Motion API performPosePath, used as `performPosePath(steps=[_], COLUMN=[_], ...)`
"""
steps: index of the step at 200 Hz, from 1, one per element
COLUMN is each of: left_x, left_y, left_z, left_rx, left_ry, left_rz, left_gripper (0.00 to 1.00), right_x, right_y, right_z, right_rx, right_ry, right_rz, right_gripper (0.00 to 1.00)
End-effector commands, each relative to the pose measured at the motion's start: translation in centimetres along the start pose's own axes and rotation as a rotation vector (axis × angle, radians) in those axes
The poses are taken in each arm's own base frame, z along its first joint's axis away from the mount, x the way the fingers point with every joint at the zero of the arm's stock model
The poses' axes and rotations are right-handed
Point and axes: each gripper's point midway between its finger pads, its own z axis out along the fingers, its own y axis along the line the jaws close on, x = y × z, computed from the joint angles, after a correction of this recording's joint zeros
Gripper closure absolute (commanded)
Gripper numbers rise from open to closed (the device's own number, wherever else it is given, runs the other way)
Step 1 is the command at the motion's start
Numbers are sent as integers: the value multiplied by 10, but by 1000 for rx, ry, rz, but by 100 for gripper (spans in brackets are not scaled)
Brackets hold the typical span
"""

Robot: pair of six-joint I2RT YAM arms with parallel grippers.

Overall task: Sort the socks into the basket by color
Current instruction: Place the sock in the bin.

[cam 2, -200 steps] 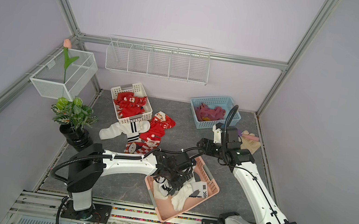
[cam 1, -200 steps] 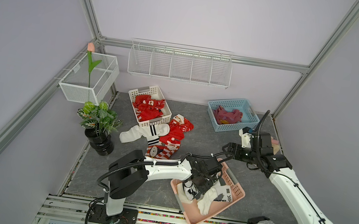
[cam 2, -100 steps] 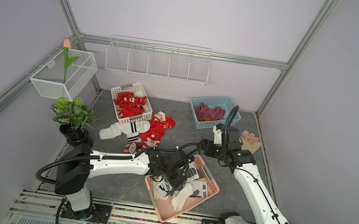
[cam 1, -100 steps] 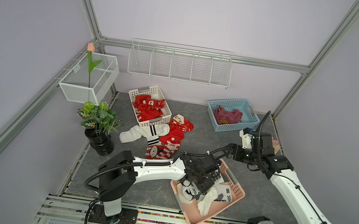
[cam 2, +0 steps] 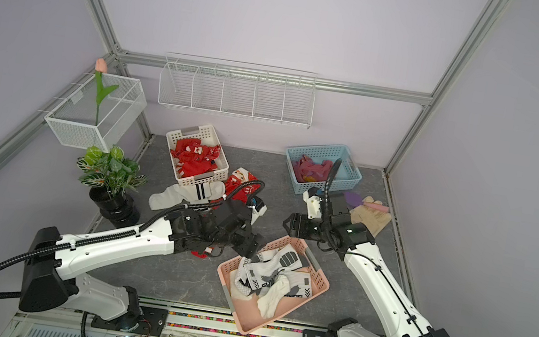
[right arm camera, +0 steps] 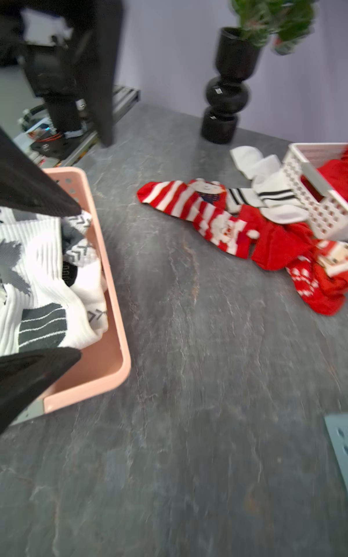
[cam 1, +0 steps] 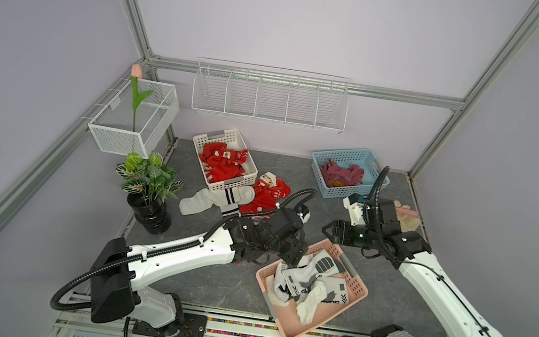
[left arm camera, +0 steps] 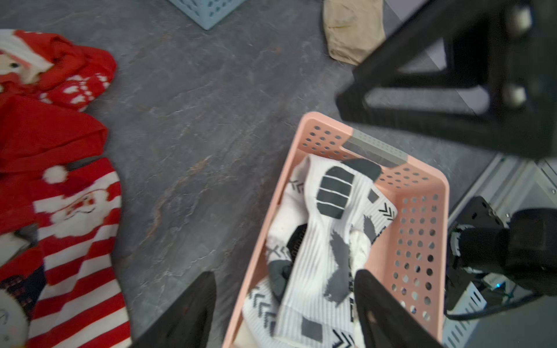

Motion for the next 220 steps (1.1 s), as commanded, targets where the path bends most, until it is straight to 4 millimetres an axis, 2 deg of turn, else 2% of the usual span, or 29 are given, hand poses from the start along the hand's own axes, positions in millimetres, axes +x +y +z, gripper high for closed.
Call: performPosePath(steps=[1,19,25,52,86,103,124,153,168,171,175,197,220], left_x=[-4,-10,-11,-10,-6,-4,-4,1,5,6,7,15,27], left_y=[44,75,86,131,173,194,218,251,268,271,275,299,323], left_z=[-11,-18,-18,-19,-12,-8,-3,6,11,12,13,16,21], left_rx=[-111,-170,-190,-286,-392,-449,-503,-611,-653,-660,-670,-734,-783], left_ry=[-16,-47,-54,-74,-58,-45,-33,15,35,38,42,63,86], left_rz=[-164,-256,-289,-423,-523,-565,-599,-635,-657,-661,-665,-690,-719], left_gripper=[32,31,31,31,27,26,25,23,22,22,21,20,20], right_x=[43,66,81,114,134,131,118,97,92,82,78,66,58], right_y=[10,15,10,-1,-18,-16,-6,11,17,24,25,32,35], right_z=[26,40,47,67,85,82,67,35,20,14,10,-4,-9], right_rx=[-28,-40,-32,6,50,49,34,16,10,-3,-3,-3,-10], right_ry=[145,200,237,317,359,351,314,261,239,210,198,156,127], right_rz=[-4,-10,-5,-1,32,29,-6,-60,-75,-85,-87,-106,-113], right_gripper=[44,49,52,52,48,47,42,28,16,14,11,0,7])
